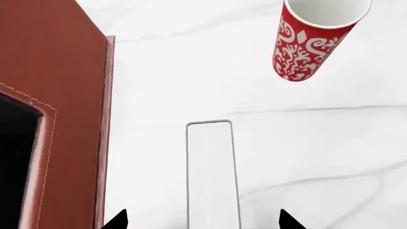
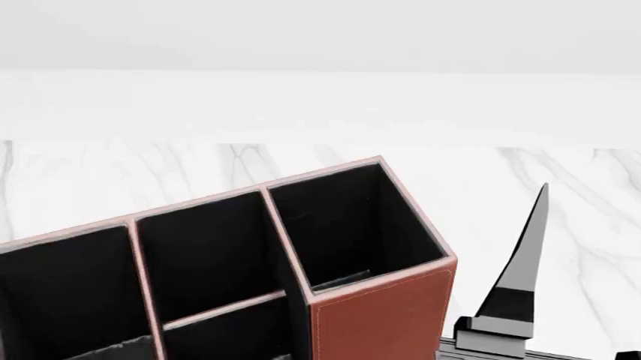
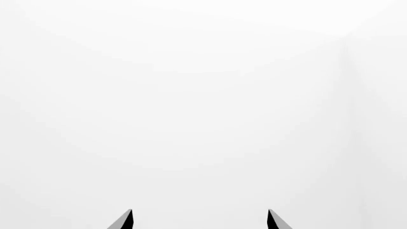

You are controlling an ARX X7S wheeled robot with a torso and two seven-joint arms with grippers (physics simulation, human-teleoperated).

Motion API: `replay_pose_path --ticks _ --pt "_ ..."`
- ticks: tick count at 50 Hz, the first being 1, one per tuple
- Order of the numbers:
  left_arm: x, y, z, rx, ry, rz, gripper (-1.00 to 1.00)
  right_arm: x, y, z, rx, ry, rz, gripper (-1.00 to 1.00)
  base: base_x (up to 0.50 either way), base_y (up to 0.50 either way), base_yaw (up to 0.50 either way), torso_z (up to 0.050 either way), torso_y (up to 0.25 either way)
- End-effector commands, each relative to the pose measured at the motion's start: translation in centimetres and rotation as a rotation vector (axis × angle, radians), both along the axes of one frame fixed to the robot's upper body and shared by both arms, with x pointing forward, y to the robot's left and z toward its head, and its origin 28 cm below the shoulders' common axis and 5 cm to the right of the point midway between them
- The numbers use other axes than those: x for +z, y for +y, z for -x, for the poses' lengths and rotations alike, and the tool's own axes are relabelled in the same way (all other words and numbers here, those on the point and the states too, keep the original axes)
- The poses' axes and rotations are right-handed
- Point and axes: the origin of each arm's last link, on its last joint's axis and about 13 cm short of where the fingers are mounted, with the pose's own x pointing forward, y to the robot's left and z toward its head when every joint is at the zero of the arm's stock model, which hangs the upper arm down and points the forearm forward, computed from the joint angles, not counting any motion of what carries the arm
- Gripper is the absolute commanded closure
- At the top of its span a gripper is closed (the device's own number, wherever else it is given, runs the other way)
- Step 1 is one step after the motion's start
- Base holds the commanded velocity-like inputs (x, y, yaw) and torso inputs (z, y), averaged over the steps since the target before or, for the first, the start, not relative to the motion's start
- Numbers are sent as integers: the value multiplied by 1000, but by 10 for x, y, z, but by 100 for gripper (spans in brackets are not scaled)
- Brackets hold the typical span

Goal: Pick up the book and place it in the front compartment of the caddy.

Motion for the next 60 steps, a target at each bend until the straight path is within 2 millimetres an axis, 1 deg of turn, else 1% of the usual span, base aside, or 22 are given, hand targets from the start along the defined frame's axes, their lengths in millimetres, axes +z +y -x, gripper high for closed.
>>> replay_pose_path --ticks 1,27,49,50,56,60 --pt "-5 -1 -3 -4 -2 -3 -100 0 0 0 -1 1 -1 -100 0 0 0 0 0" --pt "-25 -6 -6 19 17 14 -100 -1 0 -1 -5 4 -2 -100 0 0 0 0 0" --pt "-33 -8 -5 18 33 19 -100 -1 0 -1 -5 4 0 -100 0 0 0 0 0" --pt "-32 -8 -4 16 32 19 100 -2 0 -1 -5 5 -1 -100 0 0 0 0 0" --pt "-33 -9 -2 8 36 20 100 -1 0 -1 -4 4 0 -100 0 0 0 0 0" --pt "-30 -9 -3 8 32 23 100 -1 0 -1 -5 3 -1 -100 0 0 0 0 0"
